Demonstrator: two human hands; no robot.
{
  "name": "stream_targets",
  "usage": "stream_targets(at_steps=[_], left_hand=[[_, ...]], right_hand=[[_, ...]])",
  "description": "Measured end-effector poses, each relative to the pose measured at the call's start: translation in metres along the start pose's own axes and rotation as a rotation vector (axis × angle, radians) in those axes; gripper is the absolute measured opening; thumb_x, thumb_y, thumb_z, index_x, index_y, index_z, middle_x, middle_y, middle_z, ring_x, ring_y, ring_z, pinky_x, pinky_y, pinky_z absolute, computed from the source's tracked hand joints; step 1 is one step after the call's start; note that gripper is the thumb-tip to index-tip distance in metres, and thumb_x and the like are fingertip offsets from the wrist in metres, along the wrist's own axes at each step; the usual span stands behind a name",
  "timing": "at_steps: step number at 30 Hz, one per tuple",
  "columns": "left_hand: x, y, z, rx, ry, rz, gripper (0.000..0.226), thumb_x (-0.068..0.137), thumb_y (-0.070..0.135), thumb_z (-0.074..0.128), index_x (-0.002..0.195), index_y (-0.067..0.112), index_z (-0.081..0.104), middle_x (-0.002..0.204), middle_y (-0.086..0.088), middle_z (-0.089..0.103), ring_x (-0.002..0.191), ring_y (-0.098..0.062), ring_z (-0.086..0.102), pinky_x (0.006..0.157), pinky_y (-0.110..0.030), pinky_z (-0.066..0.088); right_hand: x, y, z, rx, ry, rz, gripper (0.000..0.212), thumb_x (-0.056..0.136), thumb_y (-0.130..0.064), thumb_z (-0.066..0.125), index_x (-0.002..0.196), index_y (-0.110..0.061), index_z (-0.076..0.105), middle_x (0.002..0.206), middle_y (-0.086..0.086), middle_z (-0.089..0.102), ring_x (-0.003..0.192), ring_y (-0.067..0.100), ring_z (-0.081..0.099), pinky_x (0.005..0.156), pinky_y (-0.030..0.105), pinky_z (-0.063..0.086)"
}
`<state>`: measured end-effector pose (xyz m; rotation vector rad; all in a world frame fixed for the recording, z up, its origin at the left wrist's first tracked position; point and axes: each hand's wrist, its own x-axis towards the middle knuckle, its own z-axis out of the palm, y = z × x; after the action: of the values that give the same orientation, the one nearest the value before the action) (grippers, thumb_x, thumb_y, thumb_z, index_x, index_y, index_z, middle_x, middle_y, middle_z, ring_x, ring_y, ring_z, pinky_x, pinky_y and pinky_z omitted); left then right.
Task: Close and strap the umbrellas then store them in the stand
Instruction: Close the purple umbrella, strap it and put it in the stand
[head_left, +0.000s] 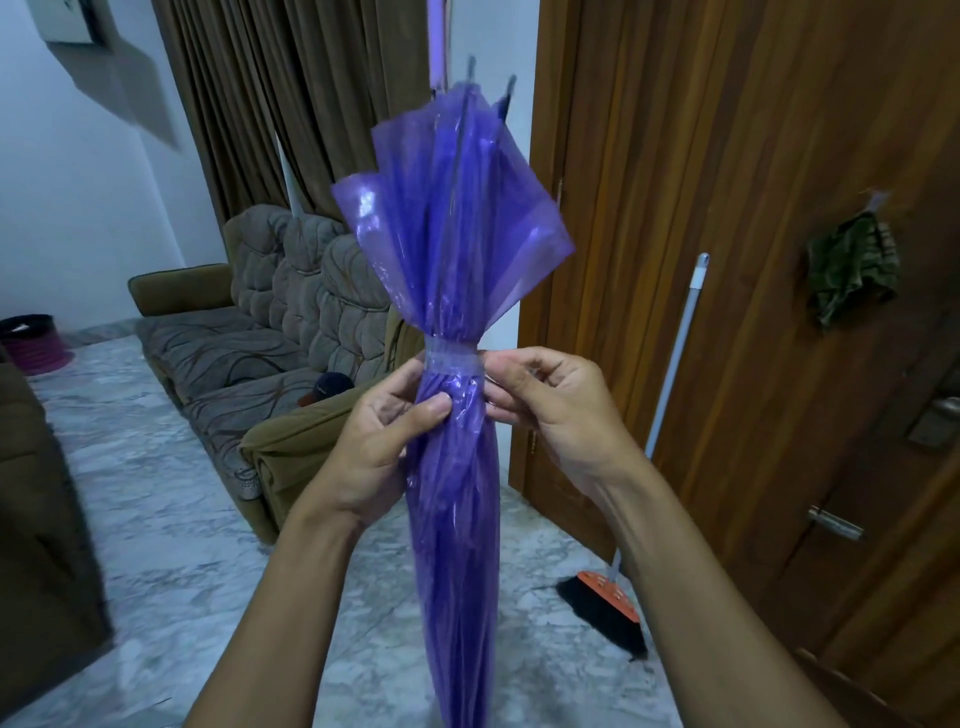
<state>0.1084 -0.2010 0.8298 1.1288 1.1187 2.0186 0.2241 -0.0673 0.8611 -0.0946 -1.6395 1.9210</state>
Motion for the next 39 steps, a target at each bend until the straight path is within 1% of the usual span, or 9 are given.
stream_targets(at_steps=[7, 13, 16, 20, 23, 28, 33, 36, 39], left_hand=[[0.001, -0.012, 0.007, -0.111, -0.099, -0.123, 0.056, 0.084, 0.017, 0.071, 0.137, 0.008, 0.052, 0.116, -0.012, 0.066, 0.092, -0.016, 0.068, 0.083, -0.026, 0.056], [0.012, -0.014, 0.007, 0.322, 0.048, -0.108, 0.054, 0.081, 0.031, 0.077, 0.131, 0.026, 0.058, 0.13, -0.01, 0.061, 0.115, -0.017, 0.062, 0.09, -0.027, 0.053], [0.015, -0.015, 0.021, 0.373, 0.208, 0.017, 0.043, 0.078, 0.018, 0.074, 0.119, 0.02, 0.061, 0.118, -0.014, 0.065, 0.097, -0.013, 0.066, 0.083, -0.021, 0.055], [0.014, -0.015, 0.036, 0.46, 0.173, 0.038, 0.036, 0.092, 0.004, 0.061, 0.126, 0.016, 0.062, 0.113, -0.006, 0.072, 0.108, -0.026, 0.067, 0.092, -0.03, 0.054], [0.015, -0.01, 0.039, 0.371, 0.056, -0.049, 0.044, 0.084, 0.008, 0.059, 0.127, 0.02, 0.062, 0.118, -0.006, 0.07, 0.114, -0.028, 0.063, 0.1, -0.043, 0.05], [0.015, -0.005, 0.033, 0.503, 0.084, 0.0, 0.046, 0.086, 0.008, 0.071, 0.121, 0.035, 0.057, 0.111, 0.02, 0.071, 0.108, 0.003, 0.064, 0.092, -0.017, 0.048], [0.011, 0.0, 0.022, 0.25, 0.108, -0.004, 0.046, 0.082, 0.007, 0.067, 0.123, 0.026, 0.058, 0.108, 0.007, 0.074, 0.097, -0.005, 0.069, 0.076, -0.016, 0.053], [0.01, 0.002, 0.018, 0.153, 0.091, -0.012, 0.051, 0.083, 0.006, 0.069, 0.131, 0.019, 0.056, 0.109, -0.003, 0.073, 0.088, -0.011, 0.071, 0.072, -0.021, 0.056], [0.006, 0.001, 0.01, 0.13, 0.052, -0.05, 0.052, 0.084, 0.008, 0.063, 0.134, 0.019, 0.057, 0.111, -0.008, 0.071, 0.085, -0.013, 0.07, 0.073, -0.024, 0.057]], right_hand=[[0.0, 0.018, -0.002, 0.068, 0.152, 0.062, 0.02, 0.067, -0.028, 0.078, 0.081, -0.016, 0.071, 0.078, 0.006, 0.073, 0.065, 0.012, 0.067, 0.061, 0.022, 0.055], [-0.005, 0.019, -0.002, 0.095, 0.322, 0.034, 0.011, 0.082, -0.012, 0.076, 0.09, -0.006, 0.07, 0.092, 0.016, 0.074, 0.079, 0.021, 0.07, 0.072, 0.031, 0.06], [-0.003, 0.016, -0.001, -0.042, 0.458, -0.042, 0.01, 0.078, -0.018, 0.083, 0.08, -0.016, 0.073, 0.088, 0.01, 0.076, 0.081, 0.018, 0.073, 0.08, 0.035, 0.059], [-0.003, 0.014, 0.001, -0.268, 0.547, -0.183, 0.01, 0.078, -0.017, 0.083, 0.078, -0.02, 0.074, 0.077, 0.0, 0.075, 0.074, 0.009, 0.072, 0.078, 0.027, 0.058], [-0.005, 0.014, 0.002, -0.377, 0.526, -0.245, 0.007, 0.079, -0.016, 0.081, 0.083, -0.018, 0.076, 0.076, -0.004, 0.075, 0.073, 0.004, 0.07, 0.072, 0.017, 0.055], [-0.006, 0.01, 0.008, -0.423, 0.403, -0.228, 0.006, 0.085, -0.016, 0.075, 0.09, -0.019, 0.078, 0.086, -0.009, 0.076, 0.081, 0.0, 0.071, 0.075, 0.018, 0.056], [-0.005, 0.005, 0.011, 0.01, 0.273, -0.04, 0.01, 0.09, -0.008, 0.067, 0.098, -0.01, 0.072, 0.09, 0.009, 0.076, 0.079, 0.013, 0.073, 0.069, 0.024, 0.061], [-0.003, 0.011, 0.014, 0.304, 0.238, 0.088, 0.039, 0.086, -0.015, 0.068, 0.119, 0.006, 0.063, 0.106, 0.021, 0.074, 0.099, 0.029, 0.07, 0.073, 0.025, 0.061], [-0.001, 0.012, 0.012, 0.197, 0.233, 0.097, 0.031, 0.088, -0.015, 0.068, 0.114, 0.002, 0.068, 0.097, 0.014, 0.076, 0.085, 0.018, 0.072, 0.069, 0.024, 0.059]])
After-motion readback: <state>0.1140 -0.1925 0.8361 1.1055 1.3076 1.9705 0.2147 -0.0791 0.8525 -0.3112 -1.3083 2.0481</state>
